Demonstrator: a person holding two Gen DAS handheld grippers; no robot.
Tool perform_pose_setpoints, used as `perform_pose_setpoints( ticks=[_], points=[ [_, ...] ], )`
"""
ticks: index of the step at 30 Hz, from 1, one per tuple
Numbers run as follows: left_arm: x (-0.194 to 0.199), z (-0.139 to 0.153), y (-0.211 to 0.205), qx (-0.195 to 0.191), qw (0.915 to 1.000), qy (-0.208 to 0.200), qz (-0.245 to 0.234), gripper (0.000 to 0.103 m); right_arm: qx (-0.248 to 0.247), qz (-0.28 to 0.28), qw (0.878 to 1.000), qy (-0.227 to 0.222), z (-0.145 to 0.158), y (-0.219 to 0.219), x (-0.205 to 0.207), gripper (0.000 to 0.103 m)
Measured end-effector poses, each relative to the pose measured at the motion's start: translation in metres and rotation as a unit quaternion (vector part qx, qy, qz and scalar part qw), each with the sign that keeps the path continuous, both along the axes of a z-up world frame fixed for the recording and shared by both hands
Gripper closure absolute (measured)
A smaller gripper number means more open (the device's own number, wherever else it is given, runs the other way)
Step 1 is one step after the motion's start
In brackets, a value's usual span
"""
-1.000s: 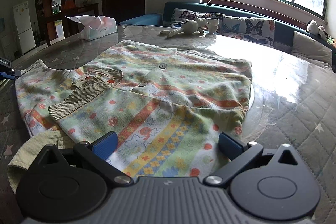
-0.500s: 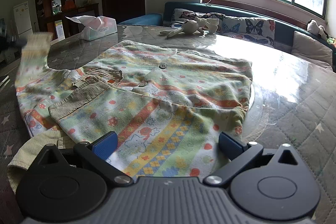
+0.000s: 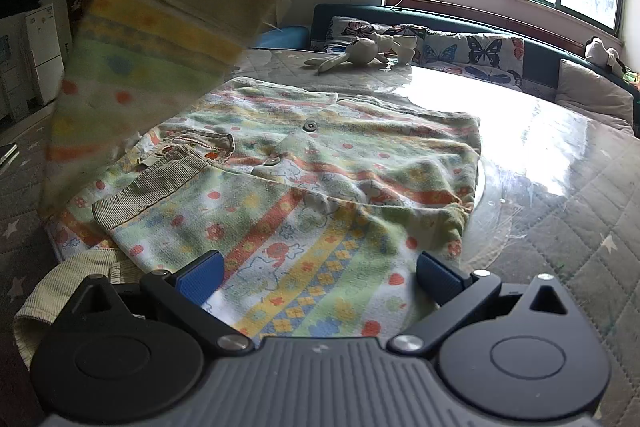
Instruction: Fold clothes
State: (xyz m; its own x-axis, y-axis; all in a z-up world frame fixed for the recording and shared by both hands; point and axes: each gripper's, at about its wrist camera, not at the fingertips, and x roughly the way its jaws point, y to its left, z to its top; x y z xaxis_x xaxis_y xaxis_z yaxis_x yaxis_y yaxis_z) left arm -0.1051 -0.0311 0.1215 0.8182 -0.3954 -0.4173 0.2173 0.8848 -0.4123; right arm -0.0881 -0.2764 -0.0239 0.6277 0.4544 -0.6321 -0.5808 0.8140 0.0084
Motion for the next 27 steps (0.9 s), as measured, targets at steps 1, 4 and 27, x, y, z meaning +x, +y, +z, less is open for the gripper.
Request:
perform_pose_setpoints(
  ticks=[1,4,27],
  points=[
    [0.003,-0.004,-0.005,0.003,0.9999,0.005,-0.009,0.099,0.0,0.0,1.0,0.0,0.0,0.0,0.0,0.0],
    [0.01,-0.017,-0.022,0.012,0.9991,0.022,-0.036,0.099,0.0,0.0,1.0,0.0,0.0,0.0,0.0,0.0],
    [-0.011,-0.085,0.052,0.115,0.9859,0.114,0.043,0.049,-0.009,0.002,1.0,0.002,0.009,0.001,-0.003,0.0]
  ],
)
